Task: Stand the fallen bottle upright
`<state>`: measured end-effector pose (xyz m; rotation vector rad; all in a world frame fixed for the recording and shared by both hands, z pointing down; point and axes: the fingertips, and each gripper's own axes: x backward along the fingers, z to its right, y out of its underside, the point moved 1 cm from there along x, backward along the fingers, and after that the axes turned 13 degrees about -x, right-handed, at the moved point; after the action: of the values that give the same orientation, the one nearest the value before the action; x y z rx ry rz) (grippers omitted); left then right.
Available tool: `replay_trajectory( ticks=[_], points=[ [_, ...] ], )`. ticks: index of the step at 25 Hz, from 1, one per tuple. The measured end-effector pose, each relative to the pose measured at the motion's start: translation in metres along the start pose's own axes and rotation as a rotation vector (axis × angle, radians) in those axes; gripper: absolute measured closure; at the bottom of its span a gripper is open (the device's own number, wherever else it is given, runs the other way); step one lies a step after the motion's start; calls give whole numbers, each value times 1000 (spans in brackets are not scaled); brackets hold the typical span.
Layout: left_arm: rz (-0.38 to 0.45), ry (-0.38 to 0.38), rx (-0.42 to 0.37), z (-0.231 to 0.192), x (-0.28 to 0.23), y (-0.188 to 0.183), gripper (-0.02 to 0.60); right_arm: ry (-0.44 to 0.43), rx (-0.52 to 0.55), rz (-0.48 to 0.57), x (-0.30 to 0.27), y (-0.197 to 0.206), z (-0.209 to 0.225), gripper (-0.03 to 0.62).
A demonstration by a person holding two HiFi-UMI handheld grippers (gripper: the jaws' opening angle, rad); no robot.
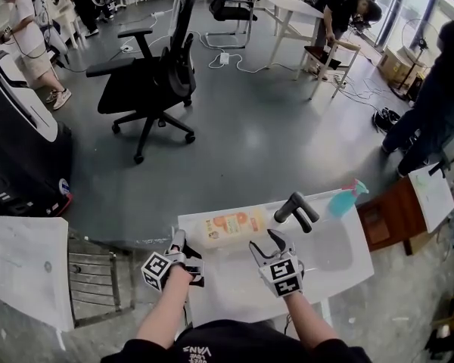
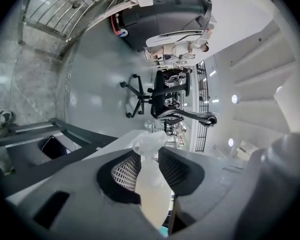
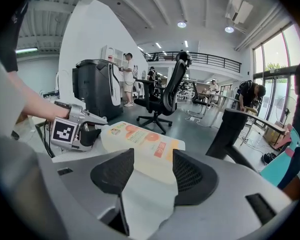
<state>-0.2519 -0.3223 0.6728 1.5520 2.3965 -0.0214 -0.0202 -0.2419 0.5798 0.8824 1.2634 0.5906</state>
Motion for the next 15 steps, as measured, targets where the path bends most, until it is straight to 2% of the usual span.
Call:
replay_trajectory(
  ticks=[6,9,15],
  points=[
    [-5,12,36,-4,-2,0,477,-23,84,-56,-16,8,10,336],
    [-17,9,25,-5,-2,0,479,-36,123,-89,-23,11,17,315],
    [-30,27,-15,0,1,-2,480,-85,177,-119,-29,14,21,313]
  ],
)
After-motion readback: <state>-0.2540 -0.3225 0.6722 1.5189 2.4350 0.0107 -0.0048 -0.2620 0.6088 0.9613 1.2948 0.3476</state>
